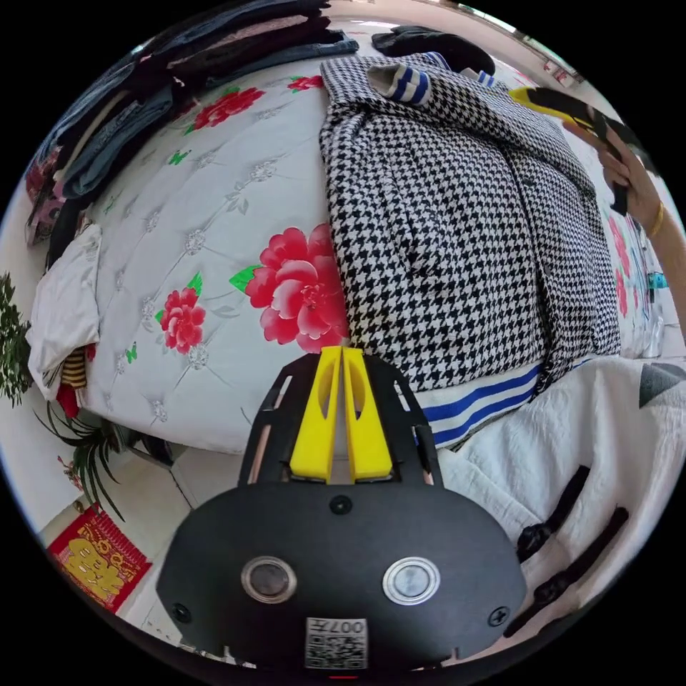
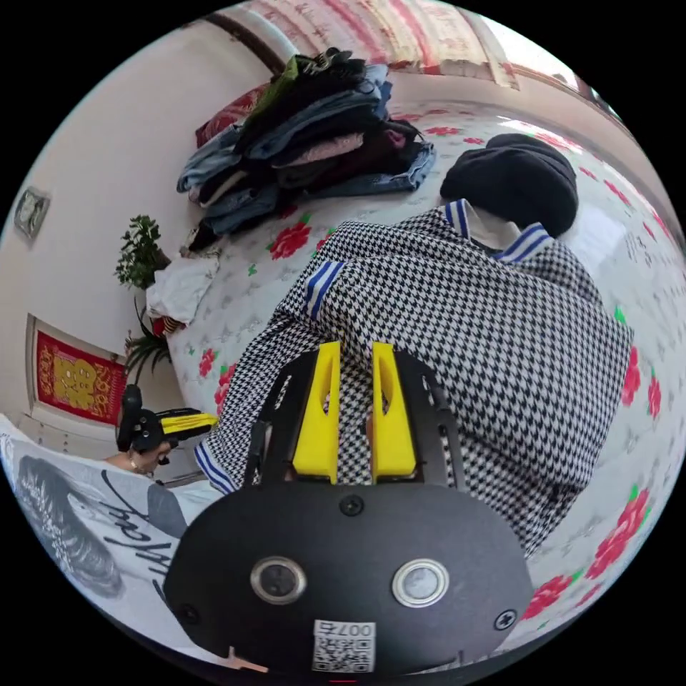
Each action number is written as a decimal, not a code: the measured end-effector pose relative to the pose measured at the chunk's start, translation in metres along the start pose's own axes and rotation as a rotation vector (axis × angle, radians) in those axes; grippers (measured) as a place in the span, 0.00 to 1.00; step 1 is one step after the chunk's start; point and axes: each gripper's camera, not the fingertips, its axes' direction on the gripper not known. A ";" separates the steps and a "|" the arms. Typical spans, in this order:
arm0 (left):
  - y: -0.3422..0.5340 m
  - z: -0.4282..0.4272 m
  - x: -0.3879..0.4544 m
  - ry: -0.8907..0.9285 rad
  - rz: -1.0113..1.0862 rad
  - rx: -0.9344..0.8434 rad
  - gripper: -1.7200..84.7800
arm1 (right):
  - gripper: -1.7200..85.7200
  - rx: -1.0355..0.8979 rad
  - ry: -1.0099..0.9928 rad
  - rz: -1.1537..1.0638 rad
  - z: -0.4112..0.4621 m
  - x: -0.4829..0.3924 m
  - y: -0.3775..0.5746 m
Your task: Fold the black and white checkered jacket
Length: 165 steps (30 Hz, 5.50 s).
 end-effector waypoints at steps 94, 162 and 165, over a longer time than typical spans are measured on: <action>-0.267 -0.100 -0.194 0.324 -0.156 0.469 0.12 | 0.16 0.342 -0.263 1.006 -0.313 0.340 0.193; -0.308 0.046 0.099 0.361 0.372 0.227 0.03 | 0.02 0.136 0.002 0.070 -0.016 0.054 -0.020; -0.301 0.042 0.122 0.332 0.292 0.190 0.02 | 0.02 0.120 0.103 0.082 -0.025 0.046 -0.019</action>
